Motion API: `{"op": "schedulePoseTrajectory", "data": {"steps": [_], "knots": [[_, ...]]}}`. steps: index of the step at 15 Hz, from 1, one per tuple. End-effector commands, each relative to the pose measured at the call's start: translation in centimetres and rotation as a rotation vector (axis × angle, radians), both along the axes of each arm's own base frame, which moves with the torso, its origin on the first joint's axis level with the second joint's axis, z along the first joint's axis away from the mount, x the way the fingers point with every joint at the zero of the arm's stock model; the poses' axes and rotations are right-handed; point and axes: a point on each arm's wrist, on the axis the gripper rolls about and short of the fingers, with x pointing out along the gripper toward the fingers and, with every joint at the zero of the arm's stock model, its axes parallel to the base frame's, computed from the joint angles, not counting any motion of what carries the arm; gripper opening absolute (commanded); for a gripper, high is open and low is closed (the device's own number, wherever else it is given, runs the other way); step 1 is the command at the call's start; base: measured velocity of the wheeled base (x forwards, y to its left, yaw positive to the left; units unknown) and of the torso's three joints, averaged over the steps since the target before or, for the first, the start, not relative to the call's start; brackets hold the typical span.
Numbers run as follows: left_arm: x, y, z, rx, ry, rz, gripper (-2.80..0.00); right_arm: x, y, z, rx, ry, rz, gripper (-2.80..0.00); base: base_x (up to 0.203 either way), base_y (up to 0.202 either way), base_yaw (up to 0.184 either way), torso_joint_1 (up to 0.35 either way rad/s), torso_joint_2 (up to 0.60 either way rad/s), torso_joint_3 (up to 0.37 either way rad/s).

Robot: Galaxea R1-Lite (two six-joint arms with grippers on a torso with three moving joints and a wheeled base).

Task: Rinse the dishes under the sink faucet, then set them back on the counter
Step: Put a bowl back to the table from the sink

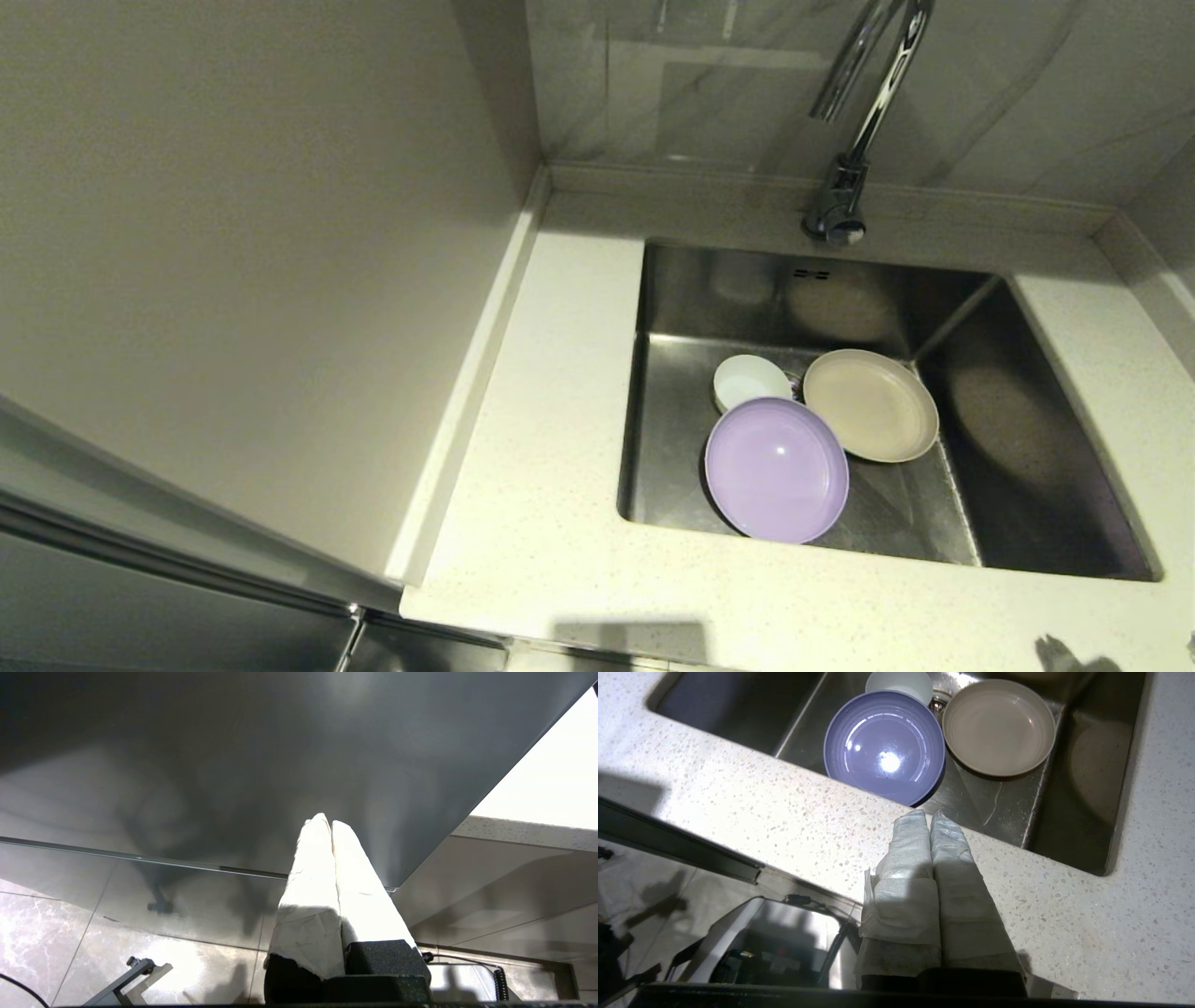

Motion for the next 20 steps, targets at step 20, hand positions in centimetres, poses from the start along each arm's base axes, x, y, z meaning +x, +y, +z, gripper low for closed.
{"op": "schedulePoseTrajectory", "data": {"steps": [20], "knots": [[0.0,0.0,0.0,-0.001,-0.002,0.000,-2.80,16.2,-1.2,13.8,-0.633,0.542,-0.061,-2.80,0.000,0.000,0.000,0.000,0.00,0.000]]}}
